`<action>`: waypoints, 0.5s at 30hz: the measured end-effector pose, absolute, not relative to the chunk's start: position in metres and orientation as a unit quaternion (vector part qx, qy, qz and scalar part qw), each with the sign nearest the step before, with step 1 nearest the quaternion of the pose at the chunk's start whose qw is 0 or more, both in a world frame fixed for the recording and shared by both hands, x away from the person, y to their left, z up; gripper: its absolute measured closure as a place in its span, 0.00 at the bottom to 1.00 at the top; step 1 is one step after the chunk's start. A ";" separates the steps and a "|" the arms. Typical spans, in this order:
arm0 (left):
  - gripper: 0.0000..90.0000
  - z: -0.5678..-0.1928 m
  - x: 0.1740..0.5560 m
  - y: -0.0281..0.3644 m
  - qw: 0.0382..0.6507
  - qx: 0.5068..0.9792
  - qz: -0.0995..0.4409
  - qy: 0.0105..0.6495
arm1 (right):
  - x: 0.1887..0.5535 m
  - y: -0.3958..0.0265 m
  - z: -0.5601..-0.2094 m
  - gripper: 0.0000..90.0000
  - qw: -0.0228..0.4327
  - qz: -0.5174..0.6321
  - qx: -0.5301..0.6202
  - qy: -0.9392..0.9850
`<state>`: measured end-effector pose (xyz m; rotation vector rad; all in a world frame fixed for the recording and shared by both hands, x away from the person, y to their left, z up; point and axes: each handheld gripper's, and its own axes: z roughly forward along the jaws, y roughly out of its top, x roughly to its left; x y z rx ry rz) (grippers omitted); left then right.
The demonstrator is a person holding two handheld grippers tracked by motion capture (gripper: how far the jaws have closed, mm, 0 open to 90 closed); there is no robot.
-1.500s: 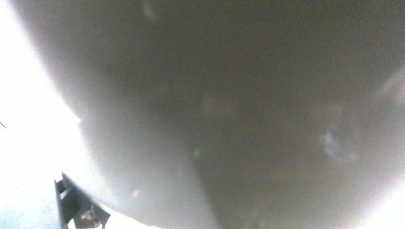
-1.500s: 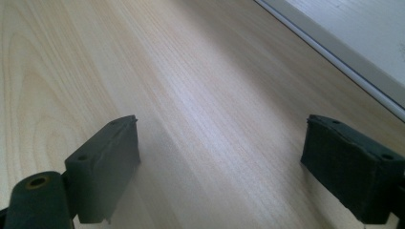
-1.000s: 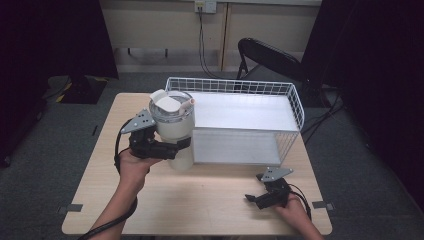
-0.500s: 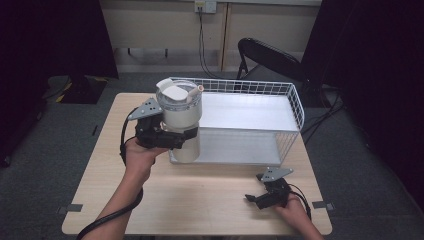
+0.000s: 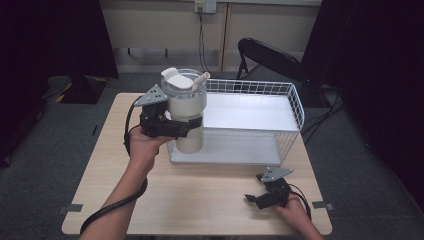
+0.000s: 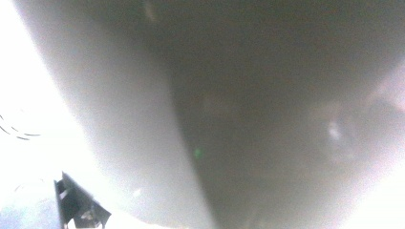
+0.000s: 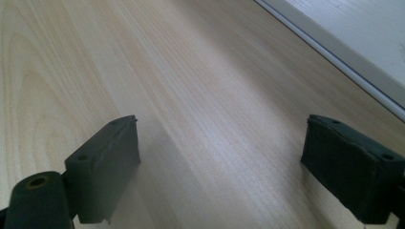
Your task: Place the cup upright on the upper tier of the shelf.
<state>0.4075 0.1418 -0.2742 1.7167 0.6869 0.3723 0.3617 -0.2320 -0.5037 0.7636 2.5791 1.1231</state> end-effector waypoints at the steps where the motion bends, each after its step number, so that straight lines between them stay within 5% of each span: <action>1: 0.11 -0.272 0.408 0.142 0.585 0.740 0.161 0.291 | 0.362 -0.232 -0.504 0.13 0.113 0.383 0.260 0.879; 15: 0.11 -0.249 0.415 0.131 0.587 0.740 0.165 0.283 | 0.362 -0.232 -0.504 0.13 0.113 0.383 0.260 0.879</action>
